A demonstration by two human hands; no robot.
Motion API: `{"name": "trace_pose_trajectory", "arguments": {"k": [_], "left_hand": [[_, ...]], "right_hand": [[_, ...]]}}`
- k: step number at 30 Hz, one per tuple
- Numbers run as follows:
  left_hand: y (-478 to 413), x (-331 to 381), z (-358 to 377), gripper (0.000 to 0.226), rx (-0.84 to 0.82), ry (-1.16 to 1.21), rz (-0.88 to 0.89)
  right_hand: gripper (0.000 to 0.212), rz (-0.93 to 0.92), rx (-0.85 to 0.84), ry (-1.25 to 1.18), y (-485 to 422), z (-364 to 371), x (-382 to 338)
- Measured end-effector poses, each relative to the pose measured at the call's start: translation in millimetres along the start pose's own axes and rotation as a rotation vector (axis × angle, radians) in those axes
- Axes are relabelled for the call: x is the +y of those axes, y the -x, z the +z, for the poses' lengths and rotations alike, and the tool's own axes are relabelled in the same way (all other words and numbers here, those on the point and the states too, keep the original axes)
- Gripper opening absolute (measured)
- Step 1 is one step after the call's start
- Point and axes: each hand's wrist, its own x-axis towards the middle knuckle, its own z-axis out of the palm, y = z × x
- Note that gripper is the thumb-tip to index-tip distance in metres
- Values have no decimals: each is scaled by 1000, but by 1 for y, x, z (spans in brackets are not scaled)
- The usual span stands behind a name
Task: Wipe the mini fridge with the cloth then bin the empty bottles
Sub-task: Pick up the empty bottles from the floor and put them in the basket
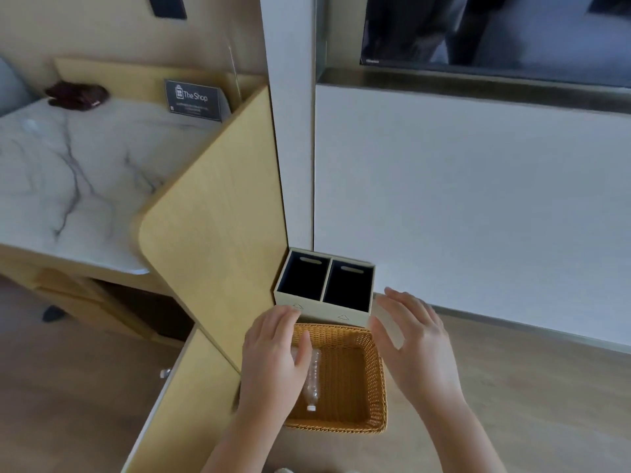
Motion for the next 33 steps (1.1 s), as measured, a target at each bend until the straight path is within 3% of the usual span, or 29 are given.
{"name": "trace_pose_trajectory", "arguments": {"k": [8, 16, 24, 33], "left_hand": [[12, 15, -42, 47, -24, -86, -31], [-3, 48, -56, 44, -7, -104, -29], [12, 59, -73, 40, 1, -109, -19], [74, 24, -124, 40, 18, -102, -89]], "right_hand": [[41, -138, -45, 87, -12, -51, -16], [42, -157, -92, 71, -23, -81, -15], [42, -167, -127, 18, -7, -79, -25], [44, -223, -200, 66, 49, -67, -87]]}}
